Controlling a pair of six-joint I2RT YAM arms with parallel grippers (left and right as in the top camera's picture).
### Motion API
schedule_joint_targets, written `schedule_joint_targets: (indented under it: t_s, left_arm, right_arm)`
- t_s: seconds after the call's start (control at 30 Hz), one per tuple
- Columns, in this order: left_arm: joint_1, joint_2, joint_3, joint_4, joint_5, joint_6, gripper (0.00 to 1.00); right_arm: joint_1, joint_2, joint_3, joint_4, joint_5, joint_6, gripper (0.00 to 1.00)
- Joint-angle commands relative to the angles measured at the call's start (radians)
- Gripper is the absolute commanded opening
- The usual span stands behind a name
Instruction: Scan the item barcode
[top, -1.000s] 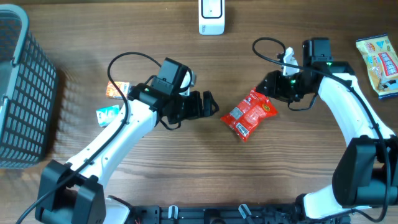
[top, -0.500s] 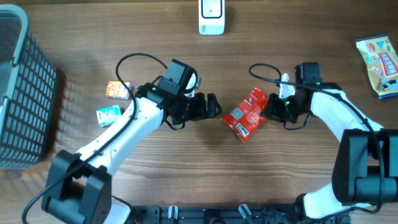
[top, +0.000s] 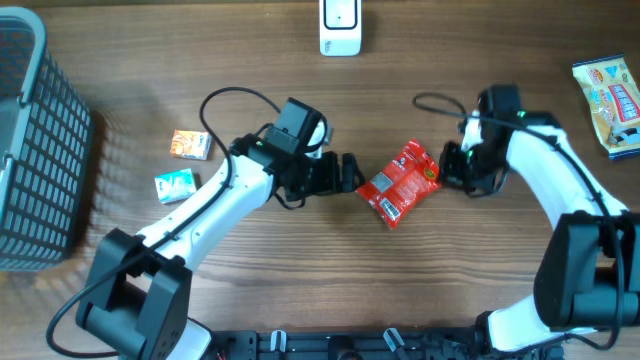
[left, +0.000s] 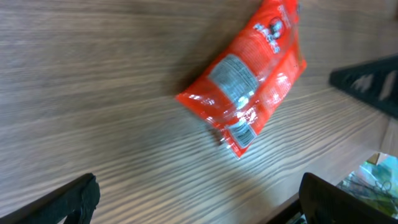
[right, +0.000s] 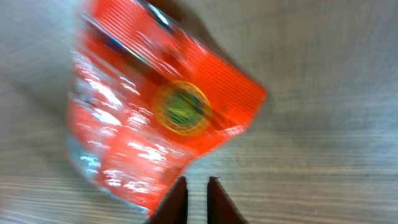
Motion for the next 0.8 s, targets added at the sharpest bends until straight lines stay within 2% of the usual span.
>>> schedule_joint_targets:
  t_s: [0.0,0.1,0.17,0.27,0.6,0.77]
  left_arm:
    - [-0.032,0.034,0.003,0.055,0.013,-0.071,1.00]
    - [-0.047,0.069,0.003,0.102,0.000,-0.143,1.00]
    - [-0.058,0.110,0.003,0.132,0.001,-0.214,1.00]
    - [-0.076,0.162,0.003,0.172,0.013,-0.260,1.00]
    - [-0.096,0.298,0.003,0.345,0.174,-0.265,1.00]
    - [-0.096,0.327,0.003,0.360,0.175,-0.304,1.00]
  right_arm:
    - [-0.002,-0.029,0.074,0.012,0.016,-0.056,0.63]
    - [-0.004,-0.025,0.074,0.039,0.022,-0.058,0.75]
    - [-0.006,-0.020,0.074,0.060,0.024,-0.057,0.80]
    - [-0.008,-0.017,0.074,0.074,0.024,-0.054,0.80]
    - [-0.075,-0.016,0.074,0.091,0.012,-0.031,0.82]
    - [-0.093,-0.016,0.074,0.079,0.013,-0.032,0.82]
